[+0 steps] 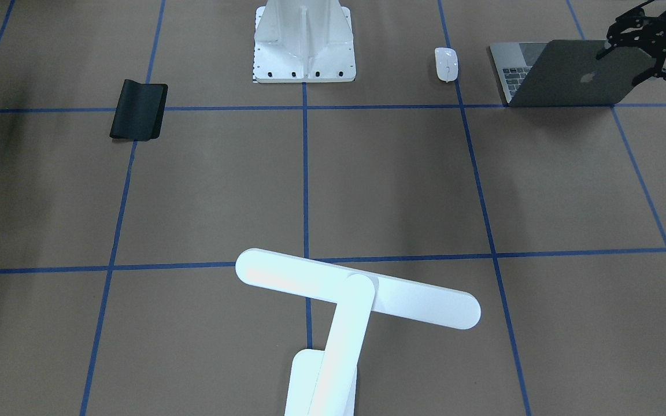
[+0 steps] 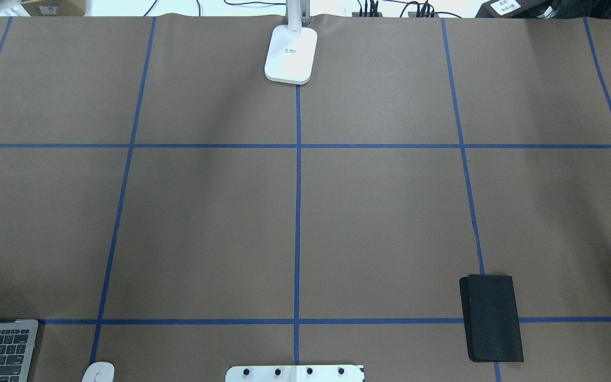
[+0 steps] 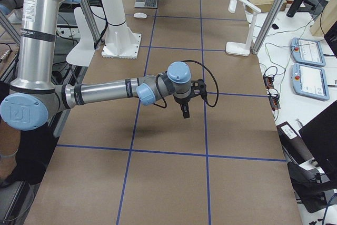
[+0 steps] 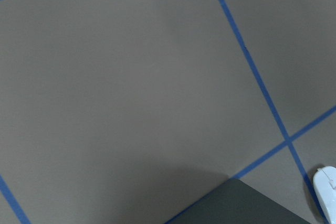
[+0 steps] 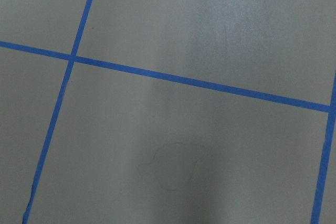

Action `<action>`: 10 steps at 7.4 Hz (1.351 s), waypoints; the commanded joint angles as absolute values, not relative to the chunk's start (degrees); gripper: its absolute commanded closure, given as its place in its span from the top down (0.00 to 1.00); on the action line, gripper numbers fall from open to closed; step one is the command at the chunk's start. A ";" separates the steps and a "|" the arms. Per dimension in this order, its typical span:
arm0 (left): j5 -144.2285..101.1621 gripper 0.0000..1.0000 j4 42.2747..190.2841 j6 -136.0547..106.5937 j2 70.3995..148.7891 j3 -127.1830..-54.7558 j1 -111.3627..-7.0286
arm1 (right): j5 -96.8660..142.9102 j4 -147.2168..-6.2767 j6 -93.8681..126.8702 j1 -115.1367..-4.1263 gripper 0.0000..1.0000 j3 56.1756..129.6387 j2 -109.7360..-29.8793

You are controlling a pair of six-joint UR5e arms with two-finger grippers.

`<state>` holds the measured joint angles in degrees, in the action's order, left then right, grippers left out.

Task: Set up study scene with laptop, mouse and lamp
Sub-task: 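Lower the left gripper toward the silver laptop near the robot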

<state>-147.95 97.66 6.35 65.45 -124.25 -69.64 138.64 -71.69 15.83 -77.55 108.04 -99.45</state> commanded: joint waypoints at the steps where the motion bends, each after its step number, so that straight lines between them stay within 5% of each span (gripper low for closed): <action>1: -150.71 1.00 97.73 6.50 63.37 -127.17 -64.62 | 138.43 -71.63 15.82 -77.61 1.00 107.93 -99.76; 10: -146.26 1.00 103.97 11.23 62.85 -126.92 -50.89 | 137.99 -71.63 15.64 -77.70 1.00 108.02 -99.58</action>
